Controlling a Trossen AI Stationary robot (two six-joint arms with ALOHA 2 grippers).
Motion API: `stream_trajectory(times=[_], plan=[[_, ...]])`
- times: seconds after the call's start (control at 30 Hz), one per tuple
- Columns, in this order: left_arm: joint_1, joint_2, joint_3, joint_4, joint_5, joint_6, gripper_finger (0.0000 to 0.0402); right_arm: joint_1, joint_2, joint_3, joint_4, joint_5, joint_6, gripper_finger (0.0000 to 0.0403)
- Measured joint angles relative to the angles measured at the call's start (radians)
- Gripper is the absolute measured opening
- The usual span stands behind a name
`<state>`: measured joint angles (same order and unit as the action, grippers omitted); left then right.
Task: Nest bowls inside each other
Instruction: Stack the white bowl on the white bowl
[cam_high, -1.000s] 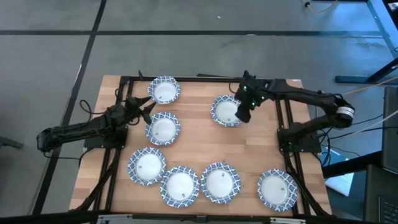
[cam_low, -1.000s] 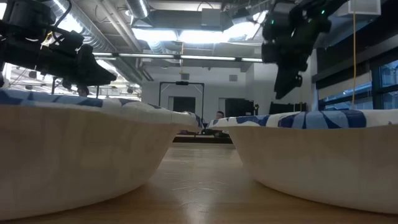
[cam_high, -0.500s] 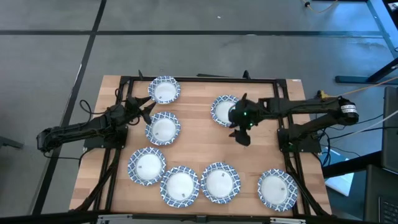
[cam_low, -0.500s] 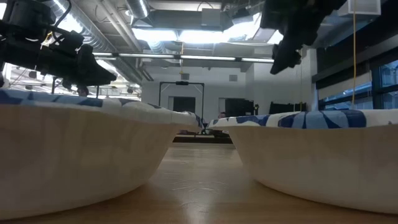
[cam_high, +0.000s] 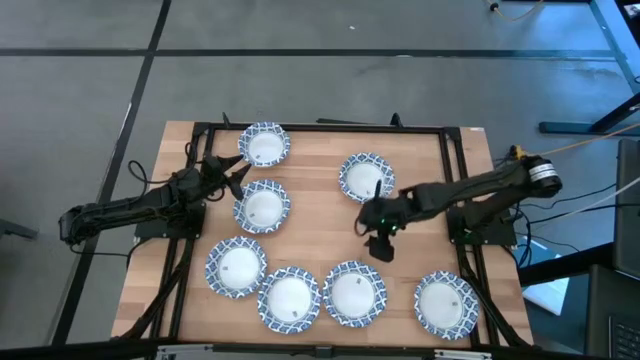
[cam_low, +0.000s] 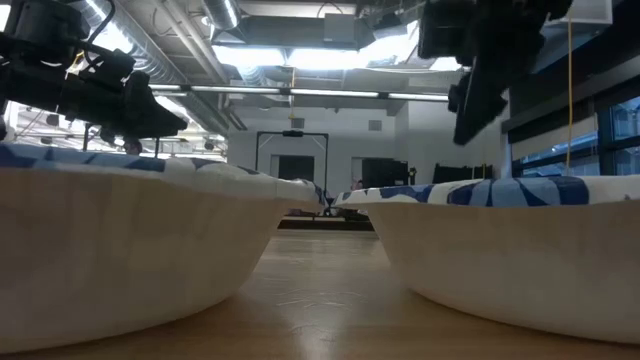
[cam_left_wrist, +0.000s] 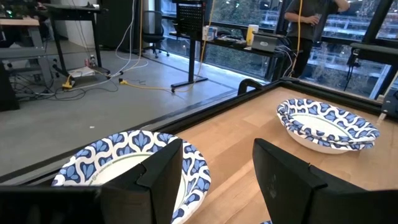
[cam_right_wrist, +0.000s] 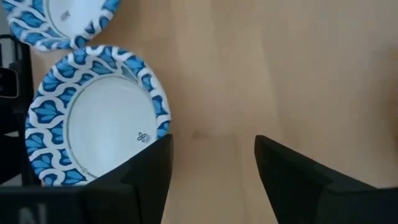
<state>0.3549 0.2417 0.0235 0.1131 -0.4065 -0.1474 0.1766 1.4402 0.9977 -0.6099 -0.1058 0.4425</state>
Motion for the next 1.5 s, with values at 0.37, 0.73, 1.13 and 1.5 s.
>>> stream_trajectory(times=[0.37, 0.73, 1.13, 1.5], plan=[[0.000, 0.000, 0.000, -0.014, 0.000, 0.000, 0.0190, 0.159, 0.180, 0.000, 0.103, 0.005, 0.219, 0.0223], [0.000, 0.000, 0.000, -0.016, 0.000, 0.000, 0.0190, 0.201, 0.279, 0.000, 0.132, 0.008, 0.319, 0.0172], [0.000, 0.000, 0.000, -0.016, 0.000, -0.002, 0.0190, 0.198, 0.279, 0.000, 0.132, 0.008, 0.312, 0.0041], [0.000, 0.000, 0.000, -0.016, 0.000, -0.003, 0.0190, 0.108, 0.229, 0.001, 0.117, -0.069, 0.238, 0.0006]])
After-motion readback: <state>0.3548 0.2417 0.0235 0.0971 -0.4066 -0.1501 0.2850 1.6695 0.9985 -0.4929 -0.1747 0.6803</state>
